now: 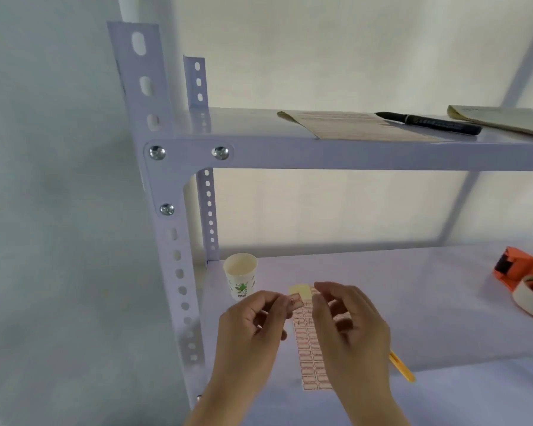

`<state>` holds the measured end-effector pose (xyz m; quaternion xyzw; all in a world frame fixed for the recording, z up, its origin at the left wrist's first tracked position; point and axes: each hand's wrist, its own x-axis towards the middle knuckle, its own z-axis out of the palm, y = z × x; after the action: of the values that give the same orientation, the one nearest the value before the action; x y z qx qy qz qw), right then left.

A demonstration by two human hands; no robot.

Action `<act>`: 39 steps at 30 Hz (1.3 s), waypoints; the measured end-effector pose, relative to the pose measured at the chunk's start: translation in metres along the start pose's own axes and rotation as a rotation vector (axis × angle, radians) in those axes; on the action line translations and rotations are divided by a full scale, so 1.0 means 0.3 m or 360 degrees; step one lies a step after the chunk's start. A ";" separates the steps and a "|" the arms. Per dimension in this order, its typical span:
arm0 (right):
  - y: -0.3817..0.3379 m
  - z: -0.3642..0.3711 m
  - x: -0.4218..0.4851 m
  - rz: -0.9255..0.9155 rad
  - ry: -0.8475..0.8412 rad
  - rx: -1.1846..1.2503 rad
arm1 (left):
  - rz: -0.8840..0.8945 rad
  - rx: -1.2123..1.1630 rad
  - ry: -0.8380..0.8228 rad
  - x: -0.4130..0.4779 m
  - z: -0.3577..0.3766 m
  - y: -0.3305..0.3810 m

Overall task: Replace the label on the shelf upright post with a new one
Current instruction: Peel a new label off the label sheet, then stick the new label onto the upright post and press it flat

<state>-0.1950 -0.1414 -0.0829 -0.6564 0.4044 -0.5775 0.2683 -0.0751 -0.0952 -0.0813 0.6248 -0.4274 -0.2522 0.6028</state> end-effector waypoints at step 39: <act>-0.437 0.207 -0.008 0.0104 -0.0625 0.0595 | 0.0365 0.0026 0.0400 -0.051 -0.462 0.245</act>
<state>-0.1054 -0.0770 0.0116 -0.6816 0.2519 -0.4947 0.4767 0.0153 -0.0011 0.0070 0.6036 -0.4191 -0.0981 0.6712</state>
